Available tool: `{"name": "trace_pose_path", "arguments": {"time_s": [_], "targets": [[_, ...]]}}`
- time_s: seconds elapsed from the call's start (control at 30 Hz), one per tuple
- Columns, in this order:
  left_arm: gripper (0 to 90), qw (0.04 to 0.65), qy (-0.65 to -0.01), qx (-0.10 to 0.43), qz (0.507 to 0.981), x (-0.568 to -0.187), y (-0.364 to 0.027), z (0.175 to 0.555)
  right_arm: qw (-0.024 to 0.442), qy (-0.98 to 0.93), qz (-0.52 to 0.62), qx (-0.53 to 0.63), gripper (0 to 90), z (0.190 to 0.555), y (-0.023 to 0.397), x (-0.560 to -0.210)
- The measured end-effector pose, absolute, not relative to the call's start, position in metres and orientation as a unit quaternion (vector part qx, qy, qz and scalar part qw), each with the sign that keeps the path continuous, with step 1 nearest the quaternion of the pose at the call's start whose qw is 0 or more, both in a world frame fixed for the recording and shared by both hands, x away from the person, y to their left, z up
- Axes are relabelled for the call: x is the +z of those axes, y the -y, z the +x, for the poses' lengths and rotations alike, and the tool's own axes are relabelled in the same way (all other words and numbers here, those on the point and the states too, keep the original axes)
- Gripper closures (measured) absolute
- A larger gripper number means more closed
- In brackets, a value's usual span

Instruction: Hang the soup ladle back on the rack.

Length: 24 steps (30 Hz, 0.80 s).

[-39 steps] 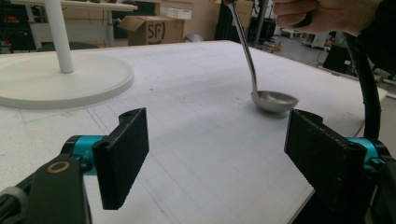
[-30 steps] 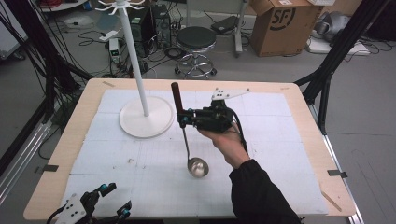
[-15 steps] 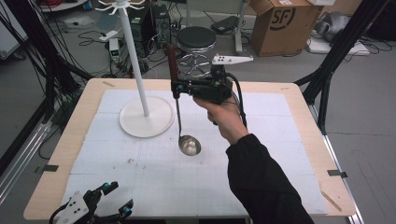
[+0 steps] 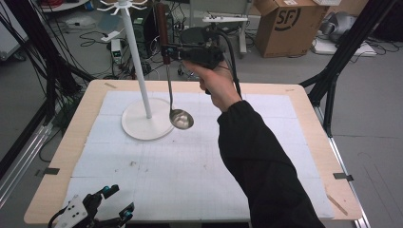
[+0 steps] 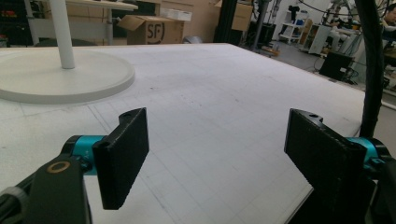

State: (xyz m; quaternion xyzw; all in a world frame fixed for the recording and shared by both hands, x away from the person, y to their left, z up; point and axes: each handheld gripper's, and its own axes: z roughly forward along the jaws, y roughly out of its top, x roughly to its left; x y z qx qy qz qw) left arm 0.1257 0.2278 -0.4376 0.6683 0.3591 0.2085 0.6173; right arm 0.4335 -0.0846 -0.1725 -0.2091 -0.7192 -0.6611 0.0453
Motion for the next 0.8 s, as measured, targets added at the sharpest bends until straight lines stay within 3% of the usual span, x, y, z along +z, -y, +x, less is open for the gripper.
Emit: {"name": "trace_pose_path", "arguments": {"time_s": [0.4, 0.8], "targets": [[22.5, 0.625, -0.366, 0.205, 0.658, -0.438, -0.232, 0.127, 0.047, 0.733, -0.223, -0.641, 74.4, 0.466, 0.058, -0.173], [22.5, 0.623, -0.362, 0.208, 0.661, -0.437, -0.23, 0.126, 0.051, 0.739, -0.23, -0.632, 74.4, 0.476, 0.051, -0.172]]}}
